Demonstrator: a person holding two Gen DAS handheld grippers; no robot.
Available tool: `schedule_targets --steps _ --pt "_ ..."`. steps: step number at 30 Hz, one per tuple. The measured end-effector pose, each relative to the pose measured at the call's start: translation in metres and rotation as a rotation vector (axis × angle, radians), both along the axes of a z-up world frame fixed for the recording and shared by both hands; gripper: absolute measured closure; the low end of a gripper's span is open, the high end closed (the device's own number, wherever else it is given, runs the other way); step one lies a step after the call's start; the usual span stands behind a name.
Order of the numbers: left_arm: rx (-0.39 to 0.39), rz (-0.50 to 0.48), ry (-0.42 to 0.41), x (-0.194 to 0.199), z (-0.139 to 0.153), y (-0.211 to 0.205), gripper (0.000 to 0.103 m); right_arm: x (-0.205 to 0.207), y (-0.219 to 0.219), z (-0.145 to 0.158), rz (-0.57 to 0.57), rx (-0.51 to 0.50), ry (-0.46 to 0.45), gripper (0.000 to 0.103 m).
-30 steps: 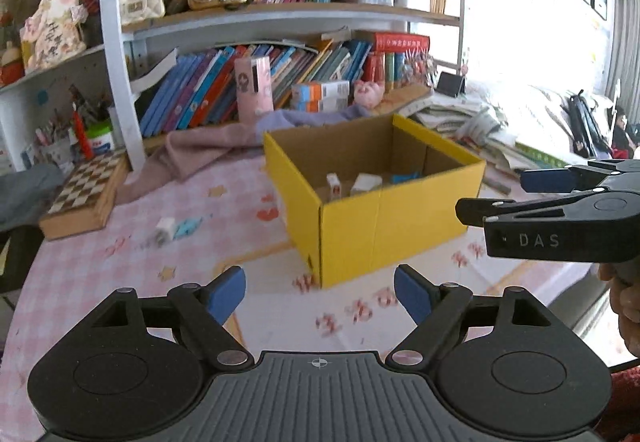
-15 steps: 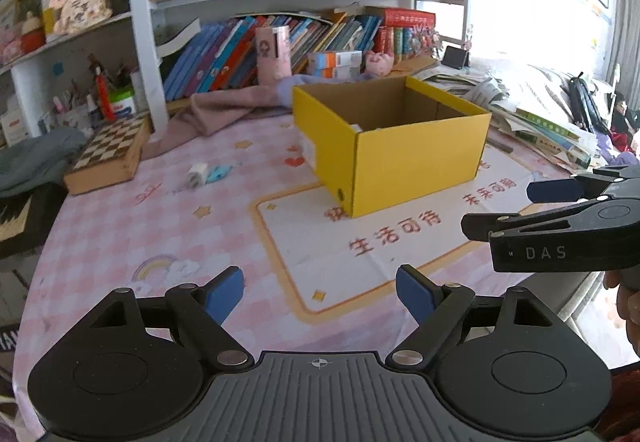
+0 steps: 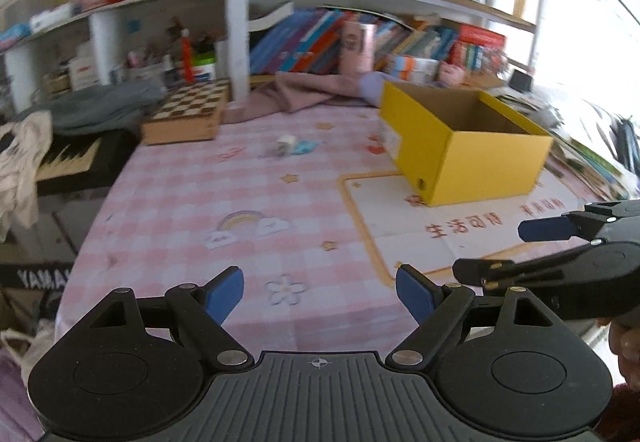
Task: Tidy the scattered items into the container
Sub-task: 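Lift both tools out of the box and move back toward the table items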
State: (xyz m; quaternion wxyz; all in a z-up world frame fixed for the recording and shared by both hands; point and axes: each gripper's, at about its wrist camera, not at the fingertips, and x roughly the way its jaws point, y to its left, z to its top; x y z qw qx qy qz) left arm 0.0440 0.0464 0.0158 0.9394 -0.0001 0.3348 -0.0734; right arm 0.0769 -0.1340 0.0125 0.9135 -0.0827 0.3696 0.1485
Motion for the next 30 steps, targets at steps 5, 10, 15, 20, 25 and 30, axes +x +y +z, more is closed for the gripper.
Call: schedule_targets --steps 5,10,15,20,25,30 --pt "-0.006 0.039 0.011 0.000 -0.002 0.011 0.017 0.004 0.018 0.002 0.069 -0.016 -0.007 0.024" --pt "-0.016 0.066 0.021 0.007 -0.005 0.018 0.017 0.015 0.026 0.002 0.099 -0.025 -0.012 0.027" --pt "-0.008 0.075 0.032 0.023 -0.009 0.021 0.017 0.030 0.030 -0.001 0.106 -0.026 -0.010 0.033" --pt "-0.003 0.085 0.031 0.041 -0.010 0.024 0.017 0.051 0.033 -0.001 0.107 -0.023 -0.011 0.037" --pt "0.013 0.084 0.030 0.064 -0.011 0.025 0.017 0.078 0.037 0.000 0.101 -0.021 -0.014 0.040" --pt "0.040 0.085 0.006 0.095 -0.010 0.028 0.017 0.113 0.040 0.008 0.084 0.002 -0.045 0.040"
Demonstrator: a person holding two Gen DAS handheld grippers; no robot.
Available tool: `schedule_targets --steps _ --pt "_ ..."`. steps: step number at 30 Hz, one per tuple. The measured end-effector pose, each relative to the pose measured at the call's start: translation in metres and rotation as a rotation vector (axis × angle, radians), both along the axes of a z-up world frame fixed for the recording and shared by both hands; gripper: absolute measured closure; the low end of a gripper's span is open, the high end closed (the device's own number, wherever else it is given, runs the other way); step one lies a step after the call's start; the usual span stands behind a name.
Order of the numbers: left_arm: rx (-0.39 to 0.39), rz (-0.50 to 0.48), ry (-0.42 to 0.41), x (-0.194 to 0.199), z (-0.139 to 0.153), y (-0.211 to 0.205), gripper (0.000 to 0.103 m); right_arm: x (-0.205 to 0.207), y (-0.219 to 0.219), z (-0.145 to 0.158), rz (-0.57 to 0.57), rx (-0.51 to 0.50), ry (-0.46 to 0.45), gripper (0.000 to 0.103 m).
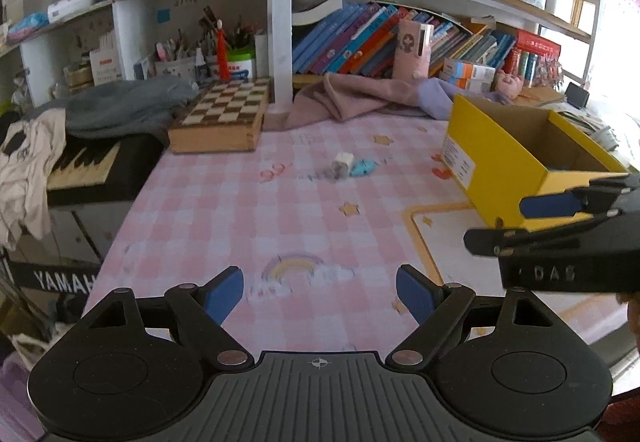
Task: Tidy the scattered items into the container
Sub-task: 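Lift both tools out of the box and move back toward the table items, then grasp the white charger plug with the left tool while the right tool grasps the blue eraser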
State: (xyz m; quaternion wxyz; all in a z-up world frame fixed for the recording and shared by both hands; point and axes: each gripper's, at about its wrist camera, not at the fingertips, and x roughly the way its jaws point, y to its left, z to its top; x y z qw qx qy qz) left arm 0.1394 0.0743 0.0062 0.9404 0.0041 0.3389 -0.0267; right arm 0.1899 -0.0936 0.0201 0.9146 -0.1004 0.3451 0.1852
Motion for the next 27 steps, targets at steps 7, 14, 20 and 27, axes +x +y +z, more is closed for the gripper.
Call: schedule_targets --steps 7,14,20,27 --pt "0.021 0.006 -0.004 0.045 -0.005 0.006 0.017 0.053 0.009 0.005 -0.016 0.034 -0.011 0.040" --pt "0.027 -0.014 0.015 0.092 -0.020 0.009 0.017 0.109 0.024 0.000 -0.014 0.050 0.016 0.041" --pt "0.026 -0.054 0.036 0.136 -0.034 0.002 0.025 0.148 0.025 -0.006 -0.046 0.078 0.065 0.050" --pt "0.035 -0.129 0.039 0.195 -0.052 -0.023 0.042 0.178 0.026 -0.014 -0.067 0.068 0.084 0.051"
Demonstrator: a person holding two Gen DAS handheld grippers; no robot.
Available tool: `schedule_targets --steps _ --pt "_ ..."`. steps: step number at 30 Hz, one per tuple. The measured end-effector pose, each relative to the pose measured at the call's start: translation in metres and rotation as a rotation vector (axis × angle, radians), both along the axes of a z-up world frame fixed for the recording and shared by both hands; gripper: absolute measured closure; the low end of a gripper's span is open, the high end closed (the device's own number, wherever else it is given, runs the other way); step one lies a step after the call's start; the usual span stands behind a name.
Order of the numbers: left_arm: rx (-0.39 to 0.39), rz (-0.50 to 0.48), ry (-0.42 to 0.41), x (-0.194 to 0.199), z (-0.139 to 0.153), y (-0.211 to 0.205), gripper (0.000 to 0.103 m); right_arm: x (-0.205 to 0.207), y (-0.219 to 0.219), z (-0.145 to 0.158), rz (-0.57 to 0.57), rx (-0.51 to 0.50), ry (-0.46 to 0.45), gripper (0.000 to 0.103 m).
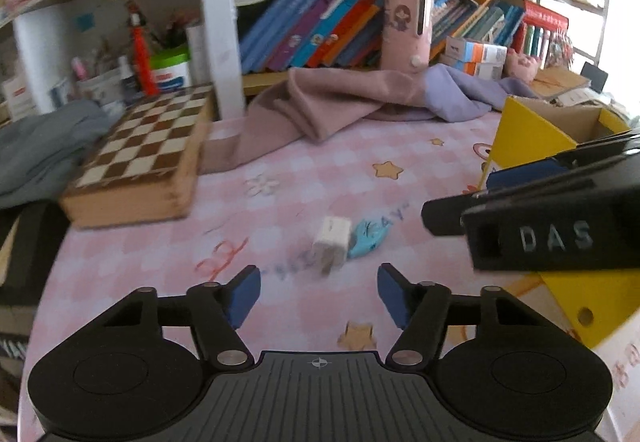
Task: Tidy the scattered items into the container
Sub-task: 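Grasp the white charger plug with the left tool while the right tool grasps the blue eraser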
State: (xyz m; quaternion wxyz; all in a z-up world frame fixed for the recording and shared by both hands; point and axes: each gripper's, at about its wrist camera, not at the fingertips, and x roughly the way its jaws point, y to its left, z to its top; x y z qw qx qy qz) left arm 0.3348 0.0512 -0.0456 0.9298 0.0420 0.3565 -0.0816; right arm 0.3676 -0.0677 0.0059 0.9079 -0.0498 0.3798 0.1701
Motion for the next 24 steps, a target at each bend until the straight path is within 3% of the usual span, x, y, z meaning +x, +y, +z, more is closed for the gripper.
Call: schedule_targets --steps 11,14,24 --pt "0.001 0.032 0.068 0.060 -0.032 -0.008 0.059 0.041 -0.004 -0.013 -0.016 -0.018 0.041 0.052" --pt "-0.013 0.046 0.068 0.060 -0.038 -0.003 0.079 0.050 0.000 -0.019 -0.007 -0.018 0.062 0.052" --pt "-0.098 0.176 0.054 0.031 -0.021 0.047 0.079 0.076 0.029 -0.058 0.063 -0.050 0.166 0.056"
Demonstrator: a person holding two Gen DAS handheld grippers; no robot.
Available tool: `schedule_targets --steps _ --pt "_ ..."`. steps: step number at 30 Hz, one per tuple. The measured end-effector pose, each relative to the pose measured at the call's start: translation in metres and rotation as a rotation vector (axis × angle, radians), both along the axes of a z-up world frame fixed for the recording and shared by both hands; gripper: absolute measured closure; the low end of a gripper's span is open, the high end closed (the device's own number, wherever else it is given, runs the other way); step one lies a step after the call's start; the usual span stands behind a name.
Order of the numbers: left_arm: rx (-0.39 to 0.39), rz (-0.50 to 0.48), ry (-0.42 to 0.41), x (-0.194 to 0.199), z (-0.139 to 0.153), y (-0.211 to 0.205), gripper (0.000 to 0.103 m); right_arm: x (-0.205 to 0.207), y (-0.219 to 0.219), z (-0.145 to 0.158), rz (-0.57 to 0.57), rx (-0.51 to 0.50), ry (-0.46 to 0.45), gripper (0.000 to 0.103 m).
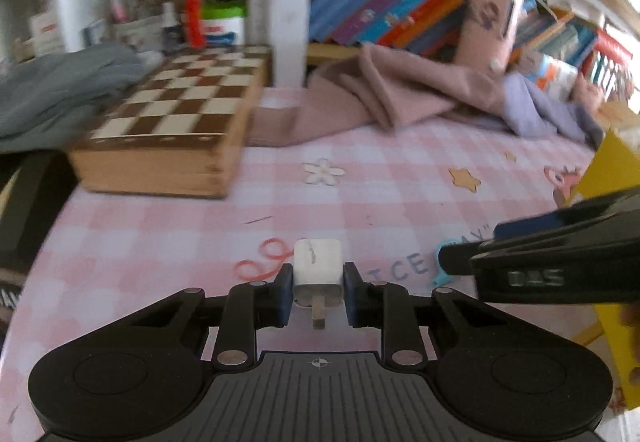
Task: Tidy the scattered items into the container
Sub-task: 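Grasp the white charger plug with the left tool while the right tool grasps the blue eraser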
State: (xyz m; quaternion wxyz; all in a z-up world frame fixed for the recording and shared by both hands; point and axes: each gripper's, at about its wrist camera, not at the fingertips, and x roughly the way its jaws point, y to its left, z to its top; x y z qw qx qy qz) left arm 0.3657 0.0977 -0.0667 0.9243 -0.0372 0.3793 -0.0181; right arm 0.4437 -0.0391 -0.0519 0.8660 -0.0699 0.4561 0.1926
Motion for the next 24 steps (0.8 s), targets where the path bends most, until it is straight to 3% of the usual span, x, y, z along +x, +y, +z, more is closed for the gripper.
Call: schedule_targets --steps 3,8,18,24 --pt "-0.024 0.029 -0.026 -0.019 0.009 0.010 0.079 0.005 -0.001 -0.008 -0.013 0.024 0.035 0.061" --pt "-0.092 0.084 -0.033 -0.047 0.016 0.019 0.079 0.007 -0.001 -0.011 -0.012 0.039 0.031 0.081" --pt "-0.107 0.067 -0.054 -0.080 0.028 0.014 0.079 -0.015 -0.006 -0.001 0.001 0.066 0.018 0.081" --pt "-0.107 0.049 -0.082 -0.096 0.042 0.013 0.079 -0.036 -0.009 0.021 0.000 0.093 -0.006 0.081"
